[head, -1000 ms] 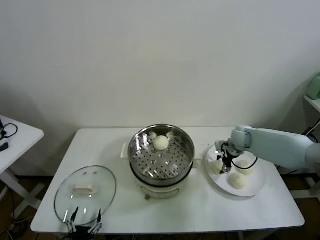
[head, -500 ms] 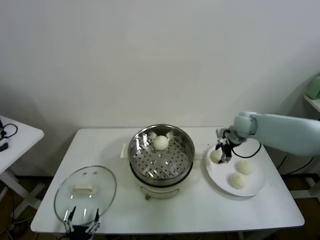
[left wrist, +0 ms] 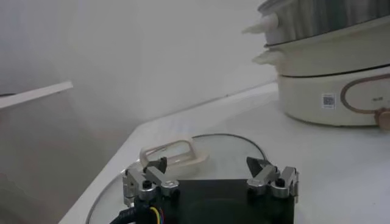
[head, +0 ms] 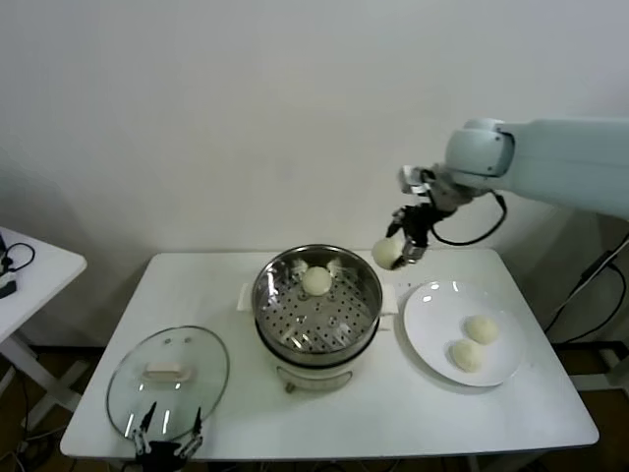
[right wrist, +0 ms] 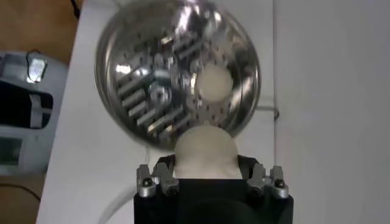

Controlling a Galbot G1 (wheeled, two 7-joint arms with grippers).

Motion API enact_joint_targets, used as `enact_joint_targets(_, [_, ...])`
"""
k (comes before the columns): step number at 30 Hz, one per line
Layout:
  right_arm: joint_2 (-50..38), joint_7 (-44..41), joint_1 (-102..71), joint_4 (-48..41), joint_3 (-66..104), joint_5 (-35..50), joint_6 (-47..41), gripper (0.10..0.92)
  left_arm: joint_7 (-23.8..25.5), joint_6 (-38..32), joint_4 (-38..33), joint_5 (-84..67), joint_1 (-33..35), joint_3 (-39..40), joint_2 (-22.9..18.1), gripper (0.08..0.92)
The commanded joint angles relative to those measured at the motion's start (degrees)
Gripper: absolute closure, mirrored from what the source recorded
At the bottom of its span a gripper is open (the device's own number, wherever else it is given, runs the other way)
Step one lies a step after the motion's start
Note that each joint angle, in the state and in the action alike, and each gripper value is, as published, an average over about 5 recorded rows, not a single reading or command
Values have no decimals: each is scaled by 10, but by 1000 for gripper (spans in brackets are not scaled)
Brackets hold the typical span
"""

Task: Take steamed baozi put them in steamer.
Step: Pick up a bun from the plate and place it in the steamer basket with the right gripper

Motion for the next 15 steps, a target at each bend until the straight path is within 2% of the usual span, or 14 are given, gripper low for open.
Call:
enact_joint_targets(1, [121, 21, 11, 30, 51, 86, -34, 339, 0, -2, -7, 3, 1, 3, 0, 177])
enact_joint_targets(5, [178, 42, -79, -11, 69, 54, -42, 341, 1, -4, -11, 3, 3, 3, -2, 177])
enact_joint_targets(15, [269, 44, -239, -178, 65, -39, -22, 339, 1, -10, -8, 4, 3, -8, 0, 177])
